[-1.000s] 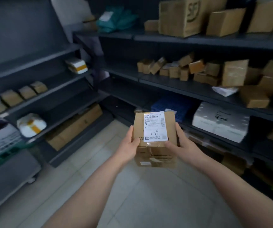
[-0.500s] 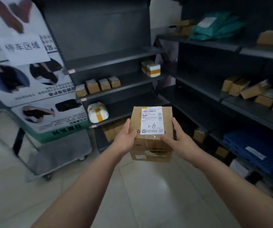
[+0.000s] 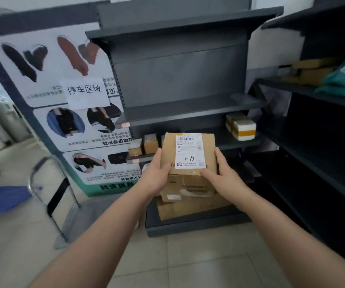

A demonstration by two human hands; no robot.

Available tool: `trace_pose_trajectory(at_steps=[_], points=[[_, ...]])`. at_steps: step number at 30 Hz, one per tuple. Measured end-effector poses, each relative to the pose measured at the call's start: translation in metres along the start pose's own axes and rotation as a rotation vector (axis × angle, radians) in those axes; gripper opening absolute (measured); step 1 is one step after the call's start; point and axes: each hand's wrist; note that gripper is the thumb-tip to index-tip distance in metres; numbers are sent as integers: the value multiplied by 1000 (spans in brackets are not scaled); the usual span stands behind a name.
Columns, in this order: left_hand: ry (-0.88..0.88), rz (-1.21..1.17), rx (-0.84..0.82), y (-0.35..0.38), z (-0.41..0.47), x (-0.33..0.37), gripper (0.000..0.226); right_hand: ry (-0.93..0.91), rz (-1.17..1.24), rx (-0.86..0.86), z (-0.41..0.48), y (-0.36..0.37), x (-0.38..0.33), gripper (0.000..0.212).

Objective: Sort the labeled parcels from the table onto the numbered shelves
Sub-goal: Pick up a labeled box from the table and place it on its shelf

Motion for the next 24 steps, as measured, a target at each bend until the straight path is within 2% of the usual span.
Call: trace_pose_trajectory(at_steps=[8,14,24], points=[[-40,1,138,-15,96,10,60,-78,7,-111,120,2,-15,81],[31,-56,198,-41,166,3,55,-141,-24,-124,202,21,-31,81],[124,-104,267,-161,353,-16,57,-273,-47,-72,389,108,-108,80]])
Point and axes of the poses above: each hand's wrist, its own z-axis towards the middle knuckle, its own y-axis out of the palm, x = y × z
